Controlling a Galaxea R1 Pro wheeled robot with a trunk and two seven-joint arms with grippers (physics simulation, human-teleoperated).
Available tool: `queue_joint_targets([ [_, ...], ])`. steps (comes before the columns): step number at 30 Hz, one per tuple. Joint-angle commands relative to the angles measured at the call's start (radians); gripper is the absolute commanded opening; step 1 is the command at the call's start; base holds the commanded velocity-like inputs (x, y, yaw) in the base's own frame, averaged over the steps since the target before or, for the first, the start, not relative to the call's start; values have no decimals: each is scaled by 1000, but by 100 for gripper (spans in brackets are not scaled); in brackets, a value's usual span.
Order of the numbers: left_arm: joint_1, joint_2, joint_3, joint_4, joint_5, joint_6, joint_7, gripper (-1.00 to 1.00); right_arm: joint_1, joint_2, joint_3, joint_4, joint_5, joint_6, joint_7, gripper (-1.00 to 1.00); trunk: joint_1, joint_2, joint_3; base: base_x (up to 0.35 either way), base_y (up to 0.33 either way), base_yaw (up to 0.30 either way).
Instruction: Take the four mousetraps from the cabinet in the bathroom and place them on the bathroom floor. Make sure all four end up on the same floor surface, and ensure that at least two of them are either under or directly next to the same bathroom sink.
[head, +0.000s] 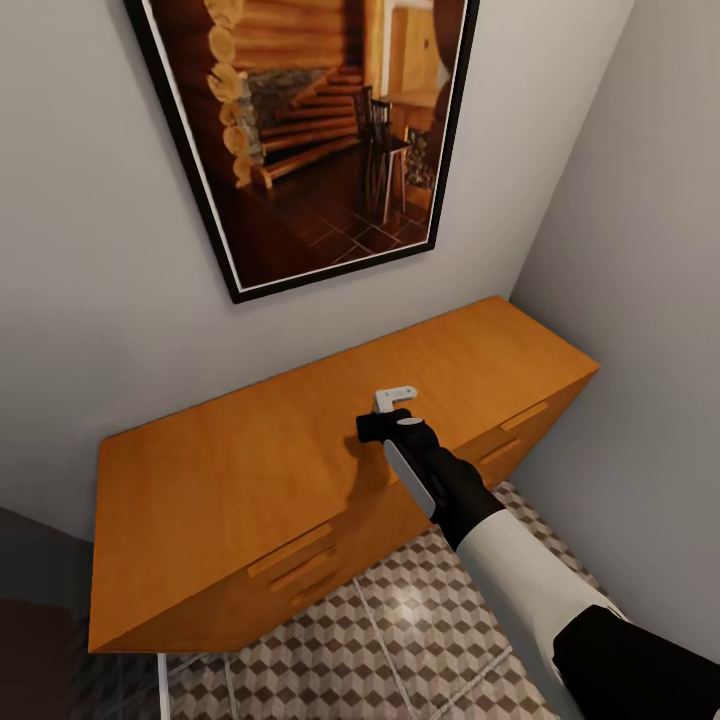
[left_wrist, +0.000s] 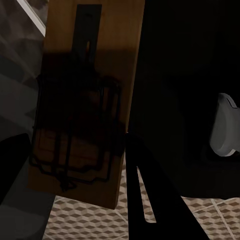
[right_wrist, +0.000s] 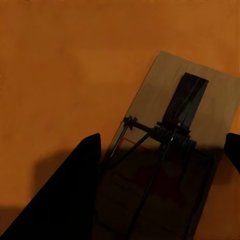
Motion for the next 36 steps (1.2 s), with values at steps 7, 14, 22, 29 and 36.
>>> queue_joint_targets([
  [7,-1,-1,-8,4,9,-6,-4,-100,-1,0,1,-61,-10,34,-14,-100,1,-1,-2,0,0,0],
  [14,-1,-1,-8,4,9,-6,-4,-100,-1,0,1,-142,-8,91,-18,-100,1,-1,-2,0,0,0],
  [22,-1,-1,-8,4,9,-6,-4,-100,-1,0,0,-275,-7,206,-66,-100,1,-1,-2,0,0,0],
  [29,-1,-2,-8,4,9,-6,-4,-100,-1,0,-2,-394,-7,291,-102,-100,1,-1,-2,0,0,0],
  [36,-1,-2,-8,4,9,-6,-4,-100,0,-1,0,-406,-6,296,-105,-100,1,-1,-2,0,0,0],
])
